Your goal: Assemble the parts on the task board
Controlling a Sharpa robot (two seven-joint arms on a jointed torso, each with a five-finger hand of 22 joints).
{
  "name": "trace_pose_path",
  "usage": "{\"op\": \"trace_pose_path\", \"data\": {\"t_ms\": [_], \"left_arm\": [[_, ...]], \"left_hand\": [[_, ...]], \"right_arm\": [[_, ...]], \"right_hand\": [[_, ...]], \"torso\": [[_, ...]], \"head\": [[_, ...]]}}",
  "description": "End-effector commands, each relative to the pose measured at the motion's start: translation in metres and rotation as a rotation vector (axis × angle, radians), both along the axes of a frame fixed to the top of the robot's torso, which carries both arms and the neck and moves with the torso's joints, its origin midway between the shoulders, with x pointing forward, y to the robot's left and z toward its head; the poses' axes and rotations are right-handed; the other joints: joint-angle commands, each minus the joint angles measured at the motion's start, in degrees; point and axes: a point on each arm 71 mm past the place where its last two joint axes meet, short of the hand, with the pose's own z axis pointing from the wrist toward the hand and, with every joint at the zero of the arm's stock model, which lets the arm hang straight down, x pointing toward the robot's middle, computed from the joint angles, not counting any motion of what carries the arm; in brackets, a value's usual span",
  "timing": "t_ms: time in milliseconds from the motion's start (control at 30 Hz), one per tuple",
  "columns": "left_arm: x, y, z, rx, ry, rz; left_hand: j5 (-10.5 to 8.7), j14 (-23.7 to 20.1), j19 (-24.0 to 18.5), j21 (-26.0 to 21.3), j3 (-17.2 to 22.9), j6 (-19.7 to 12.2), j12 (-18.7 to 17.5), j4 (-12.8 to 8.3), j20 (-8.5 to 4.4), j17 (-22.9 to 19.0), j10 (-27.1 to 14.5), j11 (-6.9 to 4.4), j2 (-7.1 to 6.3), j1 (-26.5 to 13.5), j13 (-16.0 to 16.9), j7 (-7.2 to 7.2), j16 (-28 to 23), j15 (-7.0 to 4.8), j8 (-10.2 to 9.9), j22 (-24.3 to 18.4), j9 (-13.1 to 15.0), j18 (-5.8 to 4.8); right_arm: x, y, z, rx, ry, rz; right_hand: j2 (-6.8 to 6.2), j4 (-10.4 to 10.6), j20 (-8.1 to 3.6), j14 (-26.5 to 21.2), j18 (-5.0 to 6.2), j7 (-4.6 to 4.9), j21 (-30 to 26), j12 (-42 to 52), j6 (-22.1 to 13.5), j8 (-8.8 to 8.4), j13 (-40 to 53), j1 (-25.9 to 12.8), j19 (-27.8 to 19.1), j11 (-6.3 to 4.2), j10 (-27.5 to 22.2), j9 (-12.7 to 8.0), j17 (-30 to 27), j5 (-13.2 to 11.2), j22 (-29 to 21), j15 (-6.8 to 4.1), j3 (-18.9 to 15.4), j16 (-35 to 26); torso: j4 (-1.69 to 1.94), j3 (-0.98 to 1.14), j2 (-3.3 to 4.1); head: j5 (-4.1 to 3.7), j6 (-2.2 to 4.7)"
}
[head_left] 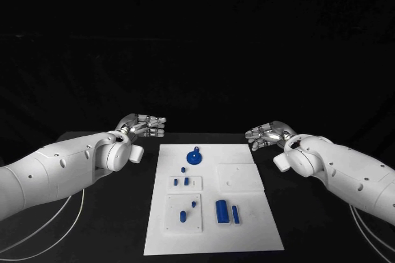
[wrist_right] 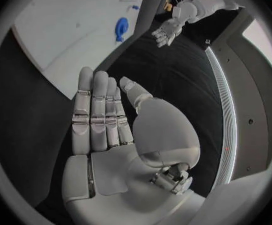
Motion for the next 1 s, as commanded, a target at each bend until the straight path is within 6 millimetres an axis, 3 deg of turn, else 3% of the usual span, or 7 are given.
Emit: {"op": "trace_pose_path", "data": {"t_ms": [33,367,533,567,600,633,1000], "left_arm": [[0.007,0.003,0.006,-0.056,-0.053,0.047],[0.02,0.0,0.013,-0.071,-0.119,0.07],[0.021,-0.003,0.014,-0.074,-0.123,0.058],[0.021,-0.001,0.01,-0.051,-0.089,0.065],[0.021,-0.002,0.01,-0.052,-0.089,0.065],[0.02,-0.002,0.01,-0.052,-0.089,0.066],[-0.012,-0.027,-0.011,-0.088,-0.086,0.096]], "left_hand": [[0.33,-2.7,-2.4,0.2,-0.2,0.0,-0.3,-0.6,1.11,-1.8,-1.7,0.43,0.8,0.0,0.0,-0.08,-0.2,0.89,-0.2,-0.8,0.0,-0.34],[0.02,-13.7,-9.8,-0.1,0.0,-7.1,-0.4,-2.6,7.72,-4.7,-11.0,0.86,0.38,-1.8,-0.2,-0.94,-0.4,2.27,-0.5,-7.8,-0.5,4.17],[0.09,-13.7,-9.7,-0.1,0.1,-5.9,-0.4,-2.7,8.17,-4.7,-10.4,1.03,0.57,-1.8,-0.2,-0.61,-0.3,2.5,-0.4,-8.5,-0.4,4.88],[-6.65,-70.8,-65.6,-4.0,3.3,-59.4,-3.7,-2.8,-3.91,-8.2,-27.9,-6.04,-1.52,-24.7,-3.5,-7.46,-3.8,-5.07,-3.8,-12.5,-3.8,-3.97],[-6.65,-70.8,-65.6,-4.0,3.3,-59.4,-3.7,-2.8,-3.91,-8.2,-68.3,-6.04,-1.52,-25.9,-3.5,-7.46,-3.8,-5.07,-3.8,-12.5,-3.8,-3.97],[-6.65,-70.8,-65.6,-4.0,3.3,-59.4,-3.7,-2.8,-3.91,-8.2,-68.3,-6.04,-1.52,-27.7,-3.5,-7.46,-3.8,-5.07,-3.8,-12.5,-3.8,-3.97],[-6.65,-70.8,-65.6,-4.0,3.3,-59.4,-3.7,-2.8,-3.91,-8.2,-68.3,-6.04,-1.52,-78.9,-3.5,-7.46,-3.8,-5.07,-3.8,-12.5,-3.8,-3.97]], "right_arm": [[0.01,-0.005,0.006,0.23,-0.159,-0.06],[0.02,0.005,-0.001,0.357,-0.215,-0.058],[0.021,0.011,-0.002,0.374,-0.22,-0.047],[0.021,0.009,-0.005,0.315,-0.178,-0.069],[0.021,0.009,-0.005,0.316,-0.179,-0.069],[0.021,0.009,-0.005,0.317,-0.181,-0.069],[0.001,0.036,0.006,0.374,-0.236,-0.088]], "right_hand": [[0.33,-0.4,3.35,-5.8,0.49,1.7,0.8,-8.1,-2.1,-0.15,-9.7,-1.6,-9.6,2.77,-2.6,-5.9,-7.5,-0.1,-7.3,3.31,2.9,-9.7],[3.88,-0.5,15.82,-14.2,8.16,0.69,0.6,-8.8,-2.8,-0.04,-20.0,-1.1,-22.3,5.45,-12.2,-21.3,-32.6,-2.8,-35.6,7.49,-8.6,-14.8],[4.26,-0.8,15.14,-14.0,7.4,1.04,0.7,-8.8,-3.0,-0.12,-20.0,-1.1,-22.5,5.93,-12.1,-21.3,-32.6,-2.4,-35.7,7.98,-9.9,-14.8],[0.88,10.3,1.63,-31.9,-3.15,-5.94,-3.5,-12.1,-59.7,-3.58,-23.3,-22.0,-72.1,-2.26,-29.5,-24.8,-36.0,-15.8,-39.4,0.08,-16.7,-18.3],[0.88,10.3,1.63,-32.9,-3.15,-5.94,-3.5,-12.1,-59.7,-3.58,-23.3,-22.8,-72.1,-2.26,-70.1,-24.8,-36.0,-15.8,-39.4,0.08,-16.7,-18.3],[0.88,10.3,1.63,-73.8,-3.15,-5.94,-3.5,-12.1,-59.7,-3.58,-23.3,-24.3,-72.1,-2.26,-70.1,-24.8,-36.0,-15.8,-39.4,0.08,-16.7,-18.3],[0.88,10.3,1.63,-73.8,-3.15,-5.94,-3.5,-12.1,-59.7,-3.58,-23.3,-70.6,-72.1,-2.26,-70.1,-24.8,-36.0,-15.8,-39.4,0.08,-16.7,-18.3]], "torso": [[-0.04,-0.23,-0.52],[0.1,0.29,-0.82],[0.07,0.46,-0.73],[0.08,0.26,-0.78],[0.09,0.28,-0.84],[0.11,0.34,-0.95],[0.71,2.14,-4.63]], "head": [[0.22,2.02],[1.16,4.84],[1.79,4.7],[1.35,4.7],[1.33,4.67],[1.28,4.6],[-0.09,2.28]]}}
